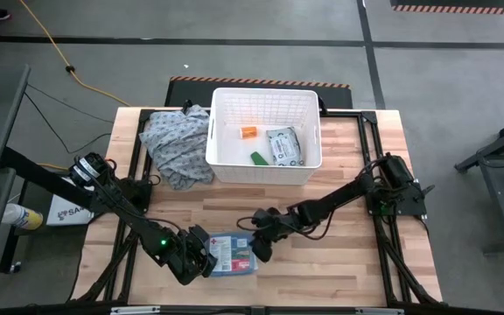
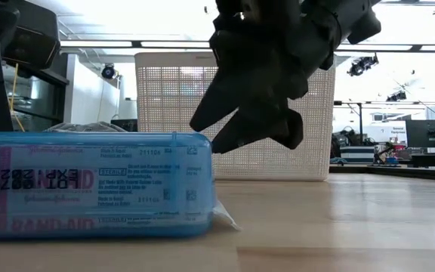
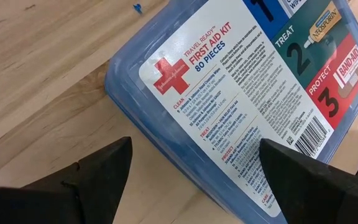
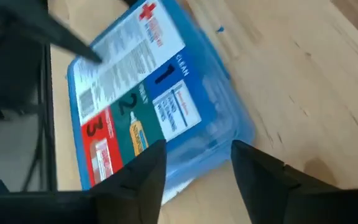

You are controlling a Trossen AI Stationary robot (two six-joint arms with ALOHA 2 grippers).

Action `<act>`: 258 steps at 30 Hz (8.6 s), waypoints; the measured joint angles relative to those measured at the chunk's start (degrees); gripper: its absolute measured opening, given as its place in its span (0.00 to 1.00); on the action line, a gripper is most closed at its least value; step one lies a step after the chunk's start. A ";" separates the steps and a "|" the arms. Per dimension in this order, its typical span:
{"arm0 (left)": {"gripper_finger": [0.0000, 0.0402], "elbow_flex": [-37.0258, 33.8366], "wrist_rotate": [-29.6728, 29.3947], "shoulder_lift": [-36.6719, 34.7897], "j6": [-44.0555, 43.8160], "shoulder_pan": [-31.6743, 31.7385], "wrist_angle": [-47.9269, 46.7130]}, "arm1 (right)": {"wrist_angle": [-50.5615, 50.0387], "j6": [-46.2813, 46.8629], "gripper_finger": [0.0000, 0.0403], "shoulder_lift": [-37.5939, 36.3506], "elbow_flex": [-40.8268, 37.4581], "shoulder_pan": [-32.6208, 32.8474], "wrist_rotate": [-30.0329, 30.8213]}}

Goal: Pick & place medical supplies in basket/bin
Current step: Put the blue first aid kit into the white bin

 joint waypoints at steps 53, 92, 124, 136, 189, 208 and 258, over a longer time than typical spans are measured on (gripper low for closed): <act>0.95 -0.09 1.44 0.09 -0.47 0.00 2.69 | -6.47 -47.46 0.49 0.21 -0.13 -5.51 -7.90; 0.95 0.07 3.00 -0.13 0.72 -0.17 3.36 | -1.90 -40.75 0.46 4.87 7.30 -0.24 -4.53; 0.95 0.02 2.71 -0.13 2.57 -0.17 2.08 | -7.95 -43.18 0.46 4.52 16.39 -0.17 -3.81; 0.95 -0.09 -5.30 0.41 4.26 2.83 3.30 | 0.82 -43.11 0.46 4.37 19.30 -0.13 -2.54; 0.95 0.07 3.39 0.02 5.77 3.30 2.18 | -16.14 -47.94 0.48 4.52 30.05 0.66 0.75; 0.95 0.07 3.23 -0.02 -4.15 -2.80 -1.55 | -43.57 -58.06 0.48 4.32 50.29 1.42 -4.52; 0.95 0.04 11.87 -0.02 -18.45 -4.65 0.63 | -60.38 -96.72 0.49 6.14 61.22 0.93 -1.52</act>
